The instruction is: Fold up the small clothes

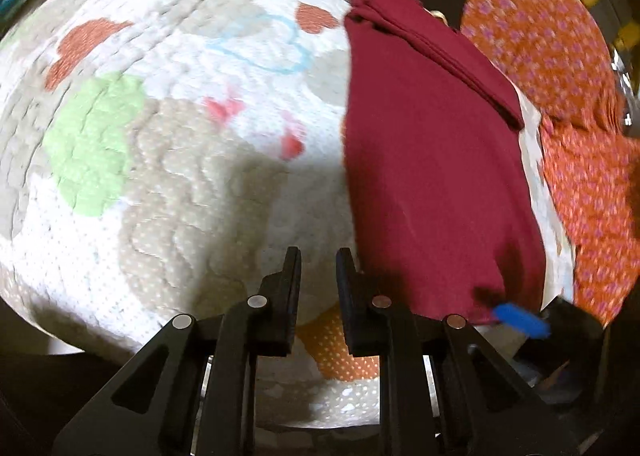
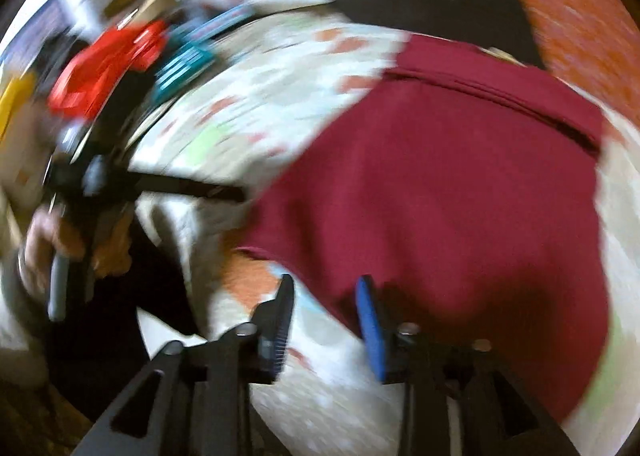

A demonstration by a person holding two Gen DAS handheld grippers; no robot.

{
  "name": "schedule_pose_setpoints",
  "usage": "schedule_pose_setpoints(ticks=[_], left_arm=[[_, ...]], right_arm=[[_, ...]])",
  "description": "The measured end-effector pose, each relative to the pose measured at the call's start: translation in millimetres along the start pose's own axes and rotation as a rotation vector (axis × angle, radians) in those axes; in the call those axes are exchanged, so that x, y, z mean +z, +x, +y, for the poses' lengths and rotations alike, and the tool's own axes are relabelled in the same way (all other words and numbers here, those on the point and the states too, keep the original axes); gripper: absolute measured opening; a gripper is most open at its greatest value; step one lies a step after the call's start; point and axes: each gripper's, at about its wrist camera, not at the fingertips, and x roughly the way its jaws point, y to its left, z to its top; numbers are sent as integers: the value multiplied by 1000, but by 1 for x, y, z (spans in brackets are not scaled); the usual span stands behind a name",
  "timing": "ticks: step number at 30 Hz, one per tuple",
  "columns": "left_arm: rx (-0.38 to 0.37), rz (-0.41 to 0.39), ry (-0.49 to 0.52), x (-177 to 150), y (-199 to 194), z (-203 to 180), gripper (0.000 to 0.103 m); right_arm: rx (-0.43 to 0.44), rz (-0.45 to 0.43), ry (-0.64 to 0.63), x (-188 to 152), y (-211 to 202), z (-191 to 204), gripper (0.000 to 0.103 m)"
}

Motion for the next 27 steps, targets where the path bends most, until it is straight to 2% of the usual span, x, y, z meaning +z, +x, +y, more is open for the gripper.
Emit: schedule_pose_setpoints(ticks=[1, 5, 7, 9, 11, 12, 13, 15, 16, 17, 18, 20, 22, 24, 27], left_arm=[[-1, -6, -10, 1, -1, 3, 17], [-26, -2, -21, 1, -2, 9, 17], [-33, 13, -30, 2, 1, 12, 17], [-56, 25, -49, 3, 3, 14, 17], [-102, 31, -83, 6, 4, 16, 27], [-128, 23, -103, 7, 2, 17, 41], [-142, 12, -114, 8, 1, 17, 54], [-173, -20, -137, 10, -5, 20, 61], [-182, -30, -144, 11, -7, 21, 61], [-189, -32, -152, 12, -6, 22, 61], [-195, -27, -157, 13, -5, 21, 61], [-212, 8, -163, 13, 2, 18, 61], [-216, 28, -149, 12, 5, 14, 61], [-202, 34, -117, 11, 6, 7, 61], [-193, 43, -74, 6, 8, -2, 61]], right_arm=[[-40, 4, -92, 2, 10, 15, 36], [-168, 54, -305, -3, 37, 35, 36], [-203, 61, -328, -3, 45, 35, 36], [-177, 49, -321, 0, 49, 29, 36], [-124, 20, -281, 10, 55, 29, 36], [-99, 8, -249, 18, 58, 28, 36], [-24, -11, -152, 27, 58, 19, 36], [115, -44, 40, 35, 56, 1, 36], [168, -59, 143, 36, 57, -11, 36], [189, -57, 196, 34, 60, -17, 36], [188, -37, 195, 31, 64, -16, 36], [143, 21, 107, 25, 74, 1, 36], [111, 14, 10, 21, 68, 20, 38], [118, 31, -25, 17, 61, 29, 46], [124, 40, -8, 6, 41, 21, 46]])
